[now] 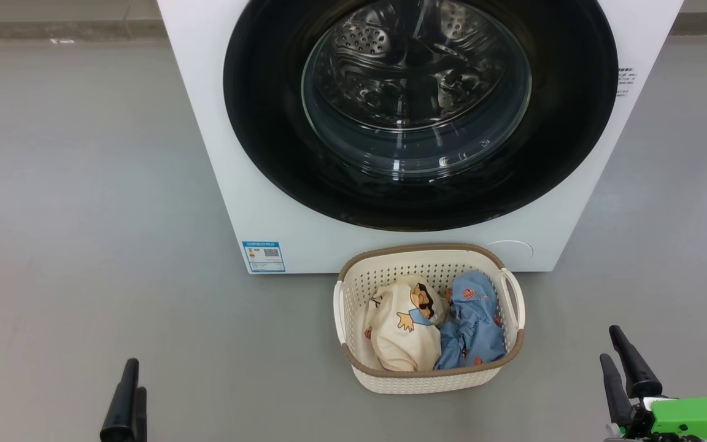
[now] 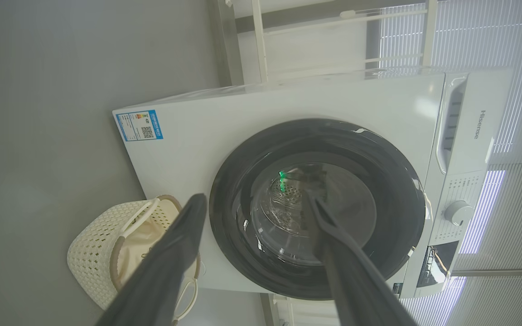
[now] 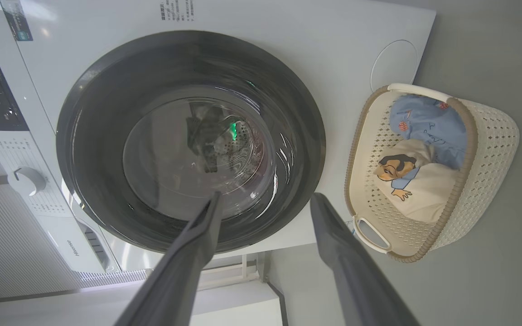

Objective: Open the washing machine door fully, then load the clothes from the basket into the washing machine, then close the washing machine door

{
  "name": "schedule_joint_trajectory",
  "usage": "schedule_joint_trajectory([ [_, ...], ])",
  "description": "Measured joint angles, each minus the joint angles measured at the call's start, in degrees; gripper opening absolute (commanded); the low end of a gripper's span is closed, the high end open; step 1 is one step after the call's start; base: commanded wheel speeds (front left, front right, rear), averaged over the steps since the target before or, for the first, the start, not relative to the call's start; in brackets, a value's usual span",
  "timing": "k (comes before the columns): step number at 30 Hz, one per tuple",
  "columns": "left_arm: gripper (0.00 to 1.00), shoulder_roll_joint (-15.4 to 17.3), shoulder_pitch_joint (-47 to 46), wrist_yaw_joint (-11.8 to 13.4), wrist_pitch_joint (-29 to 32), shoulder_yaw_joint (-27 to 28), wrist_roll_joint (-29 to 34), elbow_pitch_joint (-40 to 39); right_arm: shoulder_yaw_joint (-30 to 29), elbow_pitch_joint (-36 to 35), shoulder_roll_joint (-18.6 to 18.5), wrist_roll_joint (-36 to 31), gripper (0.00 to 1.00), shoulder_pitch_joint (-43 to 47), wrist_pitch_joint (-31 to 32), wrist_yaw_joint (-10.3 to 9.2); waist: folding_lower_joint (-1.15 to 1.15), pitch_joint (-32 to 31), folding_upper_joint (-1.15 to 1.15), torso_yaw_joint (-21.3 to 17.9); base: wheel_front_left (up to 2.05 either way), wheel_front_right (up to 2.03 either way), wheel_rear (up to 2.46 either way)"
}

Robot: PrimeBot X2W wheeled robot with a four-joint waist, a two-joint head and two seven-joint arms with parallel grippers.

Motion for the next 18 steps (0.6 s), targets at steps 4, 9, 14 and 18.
schedule_joint_trajectory([
  [4, 1.0, 0.04, -0.13, 0.0, -0.62, 0.0, 2.41, -0.43, 0.27, -0.36, -0.82, -3.63, 1.0, -0.24, -0.56, 0.0, 0.0, 0.05, 0.0, 0.05, 0.0, 0.0, 0.0],
  [9, 1.0, 0.11, -0.19, 0.0, -1.43, -0.13, 5.49, -0.99, 0.87, -0.91, -0.96, -6.98, 1.0, -0.39, -1.52, 0.0, -0.01, 0.09, 0.0, 0.13, 0.0, 0.0, 0.0],
  [14, 1.0, 0.22, -0.21, 0.0, -2.1, -0.48, 8.27, -1.62, 1.45, -1.32, -1.11, -10.18, 1.0, -0.48, -2.08, 0.0, -0.01, 0.1, 0.0, 0.23, 0.0, 0.0, 0.0],
  [18, 1.0, 0.33, -0.24, 0.0, -2.94, -0.65, 11.16, -2.0, 1.97, -1.81, -1.7, -13.72, 1.0, -0.61, -2.7, 0.0, -0.01, 0.14, 0.0, 0.29, 0.0, 0.0, 0.0],
])
